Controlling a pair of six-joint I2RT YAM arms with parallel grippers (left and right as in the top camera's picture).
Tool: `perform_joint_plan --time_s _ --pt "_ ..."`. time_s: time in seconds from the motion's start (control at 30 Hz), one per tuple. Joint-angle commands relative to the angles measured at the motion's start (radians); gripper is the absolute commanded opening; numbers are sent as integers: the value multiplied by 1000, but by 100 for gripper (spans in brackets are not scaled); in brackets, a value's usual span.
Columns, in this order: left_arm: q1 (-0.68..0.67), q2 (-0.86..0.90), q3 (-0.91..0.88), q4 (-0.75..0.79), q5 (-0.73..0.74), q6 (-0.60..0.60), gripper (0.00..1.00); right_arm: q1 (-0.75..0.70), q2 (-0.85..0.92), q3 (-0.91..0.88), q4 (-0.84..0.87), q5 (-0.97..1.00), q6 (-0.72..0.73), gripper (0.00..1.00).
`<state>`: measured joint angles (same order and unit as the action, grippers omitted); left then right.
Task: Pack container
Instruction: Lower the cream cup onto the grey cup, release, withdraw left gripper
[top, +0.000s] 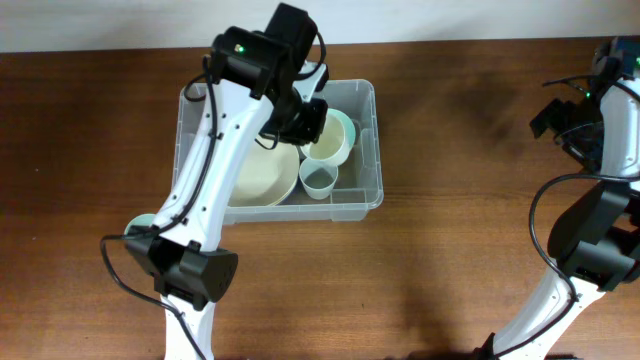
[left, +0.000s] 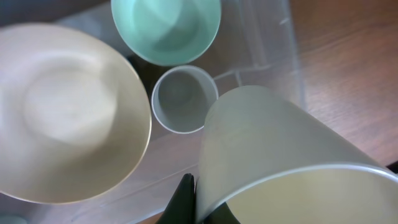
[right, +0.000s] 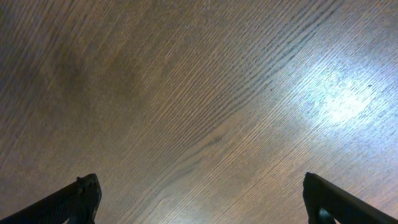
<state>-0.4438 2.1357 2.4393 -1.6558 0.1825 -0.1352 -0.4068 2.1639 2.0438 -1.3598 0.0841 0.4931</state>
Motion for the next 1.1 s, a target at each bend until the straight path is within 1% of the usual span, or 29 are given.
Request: perform_joint_plan --time_s 0.0,0.23,0.37,0.6,0.7,0.83,1.07 --pt "3 7 -62 14 -7 -5 1 1 -14 -2 0 2 3 99" --pt "3 8 -184 74 -10 -5 1 1 -14 -2 0 2 2 99" --pt "4 8 -235 98 -52 -5 1 1 -14 -2 0 2 3 99" --pt "4 9 -308 164 -75 -6 1 1 -14 -2 0 2 3 99" --pt "7 9 -314 191 -80 -6 1 1 -14 -2 0 2 3 99" --pt "12 9 -314 206 -144 -29 1 1 -14 -2 0 2 3 99" --pt "16 13 -314 220 -146 -29 1 1 -14 -2 0 2 3 99"
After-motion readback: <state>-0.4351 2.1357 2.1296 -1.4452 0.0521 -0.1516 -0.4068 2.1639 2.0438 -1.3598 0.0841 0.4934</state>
